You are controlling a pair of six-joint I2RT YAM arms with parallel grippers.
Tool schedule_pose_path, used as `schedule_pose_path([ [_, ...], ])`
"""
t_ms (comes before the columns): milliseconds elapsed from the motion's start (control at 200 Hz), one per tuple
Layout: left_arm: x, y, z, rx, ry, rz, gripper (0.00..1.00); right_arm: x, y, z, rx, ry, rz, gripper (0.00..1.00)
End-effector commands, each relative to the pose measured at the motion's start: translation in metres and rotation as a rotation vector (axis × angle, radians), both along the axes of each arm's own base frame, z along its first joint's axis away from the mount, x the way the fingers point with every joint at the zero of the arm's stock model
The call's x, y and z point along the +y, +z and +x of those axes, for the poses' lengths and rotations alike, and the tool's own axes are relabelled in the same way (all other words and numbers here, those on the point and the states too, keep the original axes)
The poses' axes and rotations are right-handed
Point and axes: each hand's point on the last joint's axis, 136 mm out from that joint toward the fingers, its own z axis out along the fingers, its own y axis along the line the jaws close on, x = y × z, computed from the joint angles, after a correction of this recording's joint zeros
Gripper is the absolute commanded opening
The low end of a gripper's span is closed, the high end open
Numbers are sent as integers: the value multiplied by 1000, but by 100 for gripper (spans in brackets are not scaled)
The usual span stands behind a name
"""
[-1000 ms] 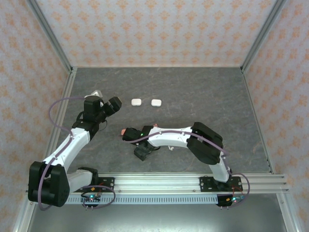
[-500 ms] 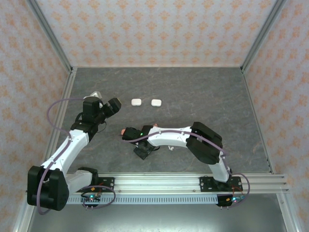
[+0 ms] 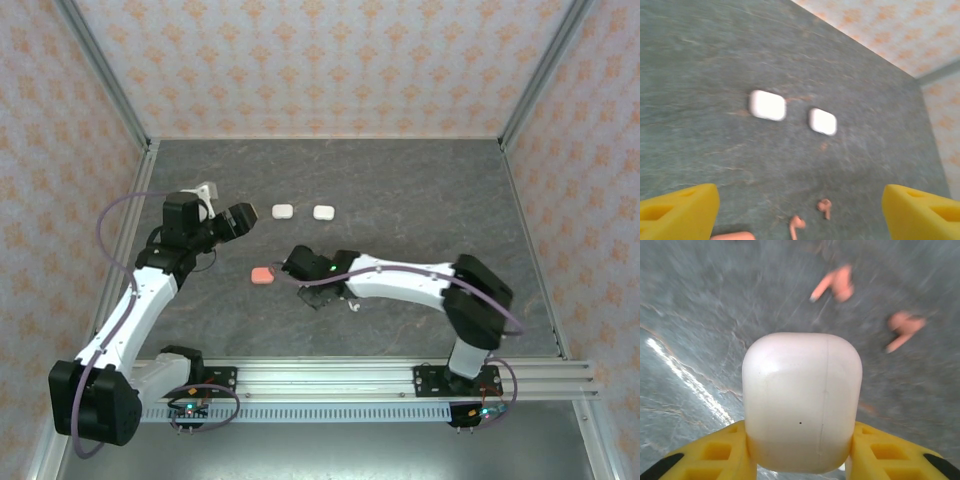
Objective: Insert wireless bluetooth earbuds into charging case
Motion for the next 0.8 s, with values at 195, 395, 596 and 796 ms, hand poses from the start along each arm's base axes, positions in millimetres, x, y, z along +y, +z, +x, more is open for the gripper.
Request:
schedule_pose_path([
  [195, -57, 60, -43, -84, -376, -138, 77, -2, 117, 24, -431, 218, 178, 41],
  [395, -93, 72, -64, -127, -549, -163, 79, -5, 144, 26, -522, 263, 196, 40],
  [596, -119, 65, -72, -100, -655, -159, 79, -10, 156, 28, -557, 247, 199, 40],
  [796, -135, 59, -76, -82, -719, -173, 70, -9, 161, 28, -556, 230, 228, 40],
])
